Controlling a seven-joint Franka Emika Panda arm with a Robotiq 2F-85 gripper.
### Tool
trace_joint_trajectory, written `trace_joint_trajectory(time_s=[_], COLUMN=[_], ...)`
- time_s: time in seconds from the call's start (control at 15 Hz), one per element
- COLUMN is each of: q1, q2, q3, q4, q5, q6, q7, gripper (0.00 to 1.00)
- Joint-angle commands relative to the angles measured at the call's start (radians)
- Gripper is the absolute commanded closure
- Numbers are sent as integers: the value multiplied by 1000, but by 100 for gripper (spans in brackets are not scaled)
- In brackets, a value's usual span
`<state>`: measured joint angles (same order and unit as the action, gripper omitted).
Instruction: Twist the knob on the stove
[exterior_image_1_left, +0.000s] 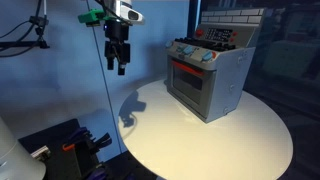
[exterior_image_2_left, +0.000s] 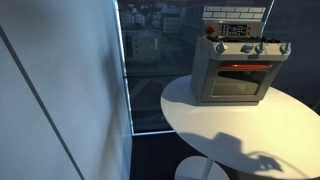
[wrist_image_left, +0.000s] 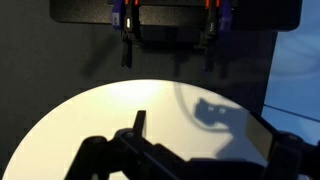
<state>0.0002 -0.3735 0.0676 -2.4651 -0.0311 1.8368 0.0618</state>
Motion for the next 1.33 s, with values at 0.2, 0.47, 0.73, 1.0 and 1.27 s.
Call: trace_joint_trajectory(time_s=[0.2, 0.47, 0.73, 1.0, 1.27], q1=[10, 6, -1, -6, -14], q2=[0, 13, 34, 48, 61], q3=[-9, -9, -13, -24, -40], q4=[2, 13, 48, 87, 141], q5=[-3, -7, -13, -12, -6], q6=[-1, 4, 36, 77, 122], q7=[3, 8, 15, 16, 16], gripper=[0, 0, 0, 0, 0])
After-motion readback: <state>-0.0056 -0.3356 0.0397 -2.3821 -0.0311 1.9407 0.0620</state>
